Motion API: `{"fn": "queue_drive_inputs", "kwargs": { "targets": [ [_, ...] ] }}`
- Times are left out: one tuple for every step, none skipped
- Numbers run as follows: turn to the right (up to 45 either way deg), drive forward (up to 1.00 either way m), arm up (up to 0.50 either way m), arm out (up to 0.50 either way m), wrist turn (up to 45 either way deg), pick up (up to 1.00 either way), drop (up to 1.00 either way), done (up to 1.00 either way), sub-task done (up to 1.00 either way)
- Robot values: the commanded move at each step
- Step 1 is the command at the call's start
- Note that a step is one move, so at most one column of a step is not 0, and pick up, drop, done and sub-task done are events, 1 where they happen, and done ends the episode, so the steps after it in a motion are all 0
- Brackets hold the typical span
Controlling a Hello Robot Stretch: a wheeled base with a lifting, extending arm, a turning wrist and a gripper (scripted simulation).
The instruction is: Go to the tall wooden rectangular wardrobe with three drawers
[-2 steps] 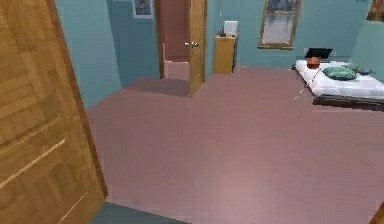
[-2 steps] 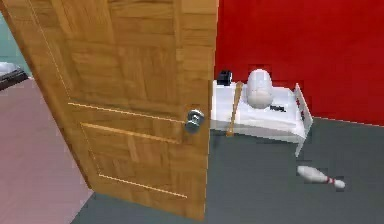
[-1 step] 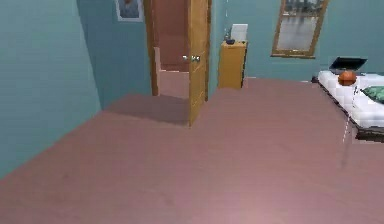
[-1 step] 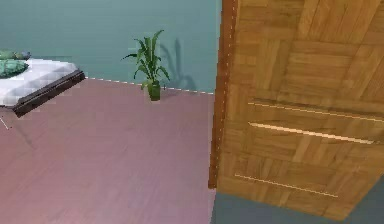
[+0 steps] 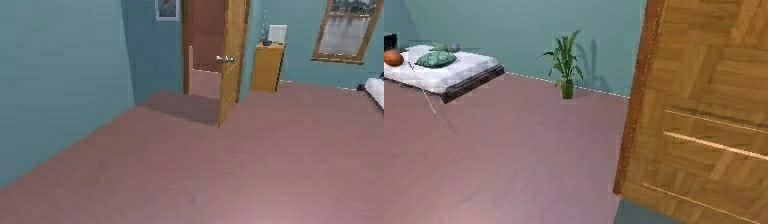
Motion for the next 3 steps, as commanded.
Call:
{"fn": "queue_drive_inputs", "kwargs": {
  "targets": [
    [0.0, 0.35, 0.0, 0.0, 0.0, 0.0, 0.0, 0.0, 0.0],
    [-15.0, 0.0, 0.0, 0.0, 0.0, 0.0, 0.0, 0.0, 0.0],
    [0.0, 1.0, 0.0, 0.0, 0.0, 0.0, 0.0, 0.0, 0.0]
  ]
}}
